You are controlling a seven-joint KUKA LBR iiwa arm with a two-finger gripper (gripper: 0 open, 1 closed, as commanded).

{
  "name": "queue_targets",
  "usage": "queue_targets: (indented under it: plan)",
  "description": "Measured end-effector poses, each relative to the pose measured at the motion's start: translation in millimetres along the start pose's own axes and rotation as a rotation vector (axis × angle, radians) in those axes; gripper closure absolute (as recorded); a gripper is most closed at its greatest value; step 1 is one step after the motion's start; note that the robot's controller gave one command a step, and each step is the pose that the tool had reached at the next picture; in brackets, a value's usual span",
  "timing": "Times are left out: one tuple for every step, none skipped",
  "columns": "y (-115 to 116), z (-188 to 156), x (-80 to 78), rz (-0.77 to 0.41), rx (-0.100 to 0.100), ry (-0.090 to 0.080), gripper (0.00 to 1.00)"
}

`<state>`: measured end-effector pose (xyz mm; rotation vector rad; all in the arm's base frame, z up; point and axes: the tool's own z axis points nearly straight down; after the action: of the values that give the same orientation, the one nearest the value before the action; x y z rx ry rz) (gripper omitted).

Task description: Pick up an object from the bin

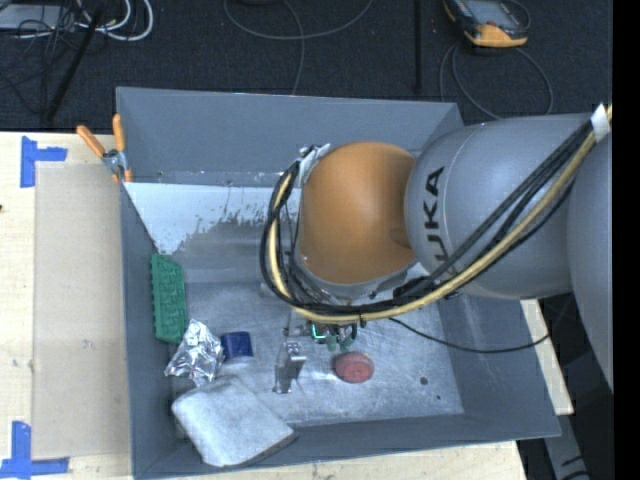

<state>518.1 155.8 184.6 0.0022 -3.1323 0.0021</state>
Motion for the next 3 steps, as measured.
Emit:
queue_targets:
  plan:
    - [55.8,81.6,-22.5,-0.129,-0.001,-0.025,0.00]
    - [72.9,109.8,-30.6,-0.437,0.003,-0.028,0.00]
    - [56.3,3.1,-43.8,-0.519,0.001,-0.018,0.00]
